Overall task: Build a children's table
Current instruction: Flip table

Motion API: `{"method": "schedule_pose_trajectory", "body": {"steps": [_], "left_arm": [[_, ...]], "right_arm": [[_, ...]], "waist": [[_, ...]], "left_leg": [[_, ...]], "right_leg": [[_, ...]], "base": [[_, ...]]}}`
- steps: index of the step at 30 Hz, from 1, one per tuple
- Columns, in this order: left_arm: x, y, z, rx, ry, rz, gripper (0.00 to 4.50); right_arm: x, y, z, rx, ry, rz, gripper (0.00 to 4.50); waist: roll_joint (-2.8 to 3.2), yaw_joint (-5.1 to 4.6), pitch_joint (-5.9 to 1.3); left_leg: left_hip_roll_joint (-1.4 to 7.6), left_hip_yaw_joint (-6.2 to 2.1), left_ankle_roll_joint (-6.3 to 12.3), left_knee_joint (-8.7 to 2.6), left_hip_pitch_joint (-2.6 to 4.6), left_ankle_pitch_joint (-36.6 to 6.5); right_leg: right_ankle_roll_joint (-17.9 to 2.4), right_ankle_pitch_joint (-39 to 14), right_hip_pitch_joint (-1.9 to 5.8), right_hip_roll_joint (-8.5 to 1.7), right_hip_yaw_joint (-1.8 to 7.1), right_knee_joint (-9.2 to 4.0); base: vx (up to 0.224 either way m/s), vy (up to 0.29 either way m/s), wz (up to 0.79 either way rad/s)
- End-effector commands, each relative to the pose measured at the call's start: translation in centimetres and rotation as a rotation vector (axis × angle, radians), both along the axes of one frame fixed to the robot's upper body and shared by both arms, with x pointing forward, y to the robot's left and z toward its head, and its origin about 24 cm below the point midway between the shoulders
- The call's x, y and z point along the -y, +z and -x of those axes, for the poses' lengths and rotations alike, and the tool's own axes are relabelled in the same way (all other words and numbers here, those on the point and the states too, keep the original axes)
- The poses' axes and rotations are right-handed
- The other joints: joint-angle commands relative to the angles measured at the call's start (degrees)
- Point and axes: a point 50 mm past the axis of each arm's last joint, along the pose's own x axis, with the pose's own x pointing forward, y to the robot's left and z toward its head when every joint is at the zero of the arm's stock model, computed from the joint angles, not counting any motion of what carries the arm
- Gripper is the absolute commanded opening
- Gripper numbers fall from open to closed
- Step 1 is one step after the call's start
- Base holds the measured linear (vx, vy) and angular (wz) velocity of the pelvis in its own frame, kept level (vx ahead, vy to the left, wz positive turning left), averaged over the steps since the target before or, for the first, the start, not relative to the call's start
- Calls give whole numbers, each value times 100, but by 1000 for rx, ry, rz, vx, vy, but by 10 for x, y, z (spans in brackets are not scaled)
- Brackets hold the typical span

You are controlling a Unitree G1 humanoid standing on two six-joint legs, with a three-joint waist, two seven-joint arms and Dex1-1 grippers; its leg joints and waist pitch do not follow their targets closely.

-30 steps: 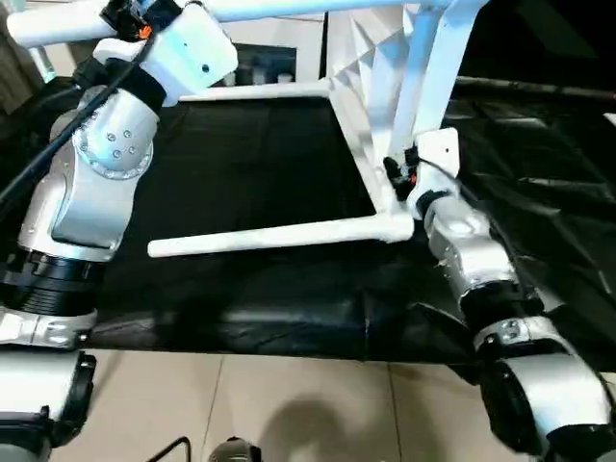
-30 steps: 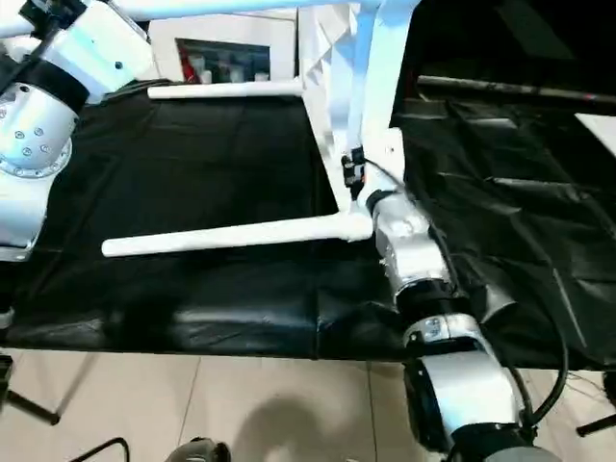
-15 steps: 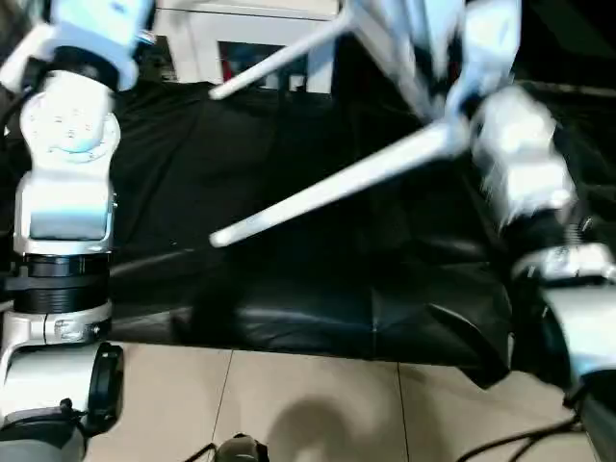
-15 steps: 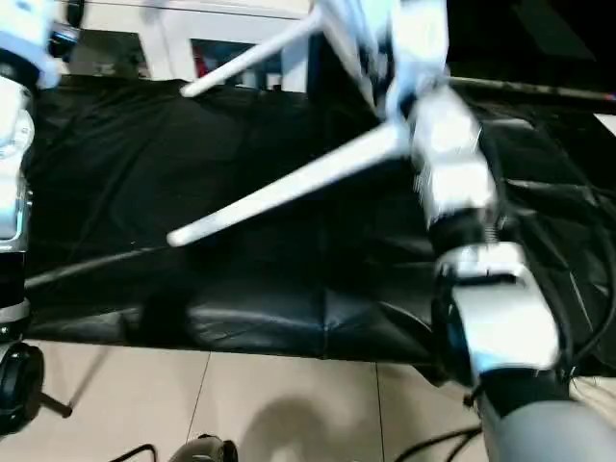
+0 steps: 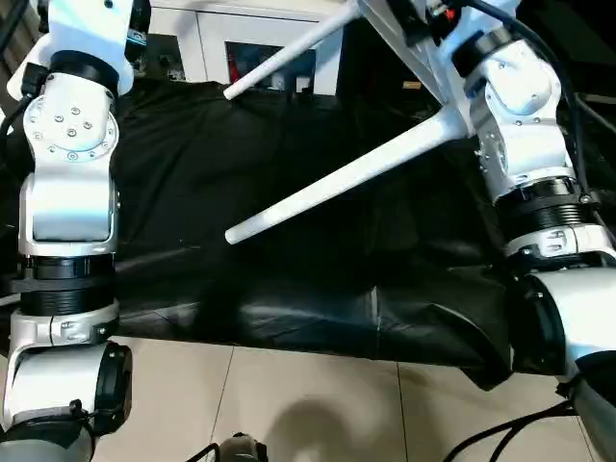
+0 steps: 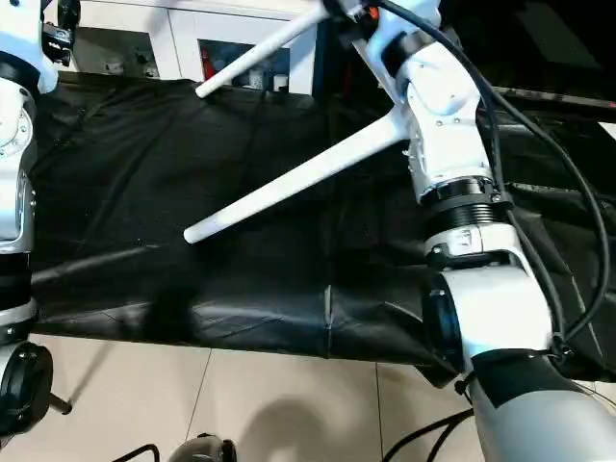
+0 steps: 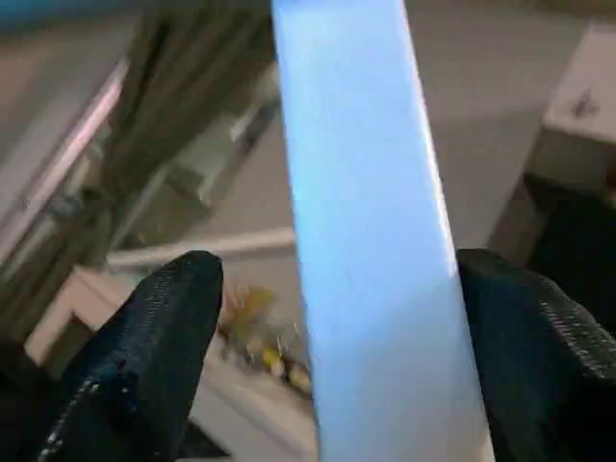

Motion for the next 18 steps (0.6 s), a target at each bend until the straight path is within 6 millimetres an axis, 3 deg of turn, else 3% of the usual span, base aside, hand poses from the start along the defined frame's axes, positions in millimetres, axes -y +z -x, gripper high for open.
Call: {"method": "schedule_pose_trajectory", "body": {"steps": [1,5,7,8,9,10,12,13,14,17,18], "left_arm": [[3,-12,-5,-58,-22,112,261],[-1,-15,-6,-75,-7,113,261],[-2,-16,-7,-83,2,120,261],[-2,-17,-7,-87,2,121,261],[-2,-17,-7,-88,1,121,261],[-1,-18,-8,-90,0,121,260],[-1,-18,-8,-91,0,120,259],[-1,-18,-8,-93,1,121,259],[-1,-18,-8,-96,2,122,259],[-1,-18,-8,-101,2,123,258],[-1,-18,-8,-101,0,123,258]], "right_arm": [[-13,6,17,143,93,20,441],[-26,-2,37,172,258,-13,450],[-37,-16,43,100,346,-19,450],[-47,-42,42,-48,381,-58,450],[-49,-52,42,-96,388,-76,450],[-52,-75,39,-215,370,-123,450],[-53,-87,38,-279,354,-148,450],[-53,-100,37,-337,329,-168,450],[-52,-126,37,-460,317,-181,450],[-48,-168,48,-663,303,-171,450],[-41,-181,53,-736,266,-223,450]], "waist": [[-64,-25,-485],[-51,-26,-485],[-6,-35,-479],[1,-49,-473],[-5,-49,-453],[20,-64,-448],[21,-69,-459],[31,-72,-463],[24,-72,-464],[43,-57,-419],[40,-67,-442]], "left_leg": [[241,-130,85,-346,227,-1228],[247,-145,214,-355,231,-1253],[254,-163,195,-381,238,-1301],[259,-172,154,-403,251,-1411],[261,-171,87,-439,269,-1580],[261,-191,-44,-470,277,-1812],[267,-200,-232,-489,314,-2022],[265,-204,-279,-493,315,-2080],[261,-207,-365,-497,313,-2144],[261,-216,-398,-531,345,-2410],[257,-232,-437,-536,332,-2423]], "right_leg": [[-1055,-620,189,-260,161,-381],[-1020,-567,195,-246,164,-386],[-1009,-605,187,-228,159,-390],[-1007,-694,180,-219,163,-406],[-982,-897,163,-223,170,-441],[-969,-1171,159,-240,169,-467],[-948,-1365,139,-249,177,-495],[-940,-1393,136,-250,176,-492],[-892,-1423,132,-257,177,-495],[-758,-1659,107,-252,192,-557],[-761,-1667,138,-274,193,-558]], "base": [[0,0,0],[0,0,0],[0,0,0],[0,0,0],[0,0,0],[0,0,0],[0,0,0],[0,0,0],[0,0,0],[0,0,0],[0,0,0]]}}
